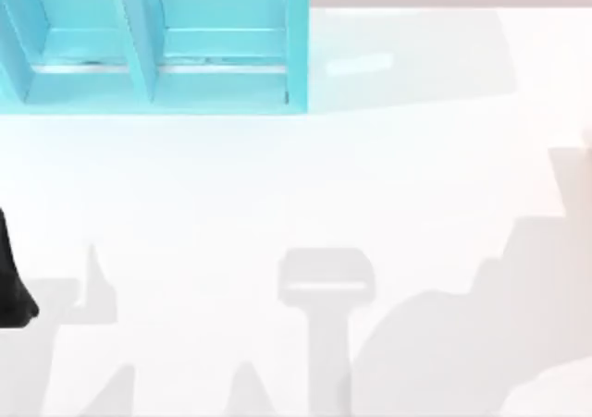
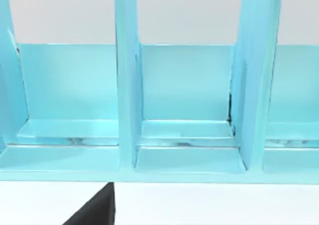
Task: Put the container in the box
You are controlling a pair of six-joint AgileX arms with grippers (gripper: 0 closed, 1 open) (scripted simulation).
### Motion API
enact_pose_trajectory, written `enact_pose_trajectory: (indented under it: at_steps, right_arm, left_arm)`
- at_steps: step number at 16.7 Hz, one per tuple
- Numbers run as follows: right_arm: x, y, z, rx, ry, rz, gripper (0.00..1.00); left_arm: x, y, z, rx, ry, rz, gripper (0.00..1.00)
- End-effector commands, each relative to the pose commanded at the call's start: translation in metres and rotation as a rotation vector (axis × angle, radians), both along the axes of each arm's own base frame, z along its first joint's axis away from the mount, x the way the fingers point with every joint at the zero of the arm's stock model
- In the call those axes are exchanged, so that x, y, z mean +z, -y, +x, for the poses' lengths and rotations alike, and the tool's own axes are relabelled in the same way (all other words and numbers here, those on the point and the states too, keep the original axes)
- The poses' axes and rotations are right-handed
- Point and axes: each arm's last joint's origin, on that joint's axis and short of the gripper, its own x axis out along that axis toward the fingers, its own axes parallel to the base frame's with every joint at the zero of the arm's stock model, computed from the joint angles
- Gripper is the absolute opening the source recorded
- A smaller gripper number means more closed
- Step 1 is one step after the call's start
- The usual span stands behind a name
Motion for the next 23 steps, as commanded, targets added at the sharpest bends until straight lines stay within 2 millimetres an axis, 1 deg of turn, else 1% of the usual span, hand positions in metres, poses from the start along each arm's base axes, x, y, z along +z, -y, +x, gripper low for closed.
enact_pose_trajectory:
  at_steps: [1, 3, 8, 10, 13, 23]
  right_arm:
    - [-0.001, -0.001, 0.0, 0.003, 0.0, 0.0, 0.0]
    - [-0.01, -0.003, 0.002, 0.012, 0.002, 0.0, 0.0]
    - [-0.055, -0.005, 0.001, 0.001, 0.004, -0.002, 0.0]
    - [-0.062, -0.006, 0.0, -0.002, 0.005, -0.001, 0.0]
    - [-0.062, -0.006, 0.0, -0.002, 0.005, -0.001, 0.0]
    - [-0.062, -0.006, 0.0, -0.002, 0.005, -0.001, 0.75]
  left_arm:
    - [0.0, 0.0, 0.0, 0.0, 0.0, 0.0, 1.0]
    - [0.0, 0.0, 0.0, 0.0, 0.0, 0.0, 1.0]
    - [0.0, 0.0, 0.0, 0.0, 0.0, 0.0, 1.0]
    - [0.0, 0.0, 0.0, 0.0, 0.0, 0.0, 1.0]
    - [0.0, 0.0, 0.0, 0.0, 0.0, 0.0, 1.0]
    - [0.0, 0.0, 0.0, 0.0, 0.0, 0.0, 1.0]
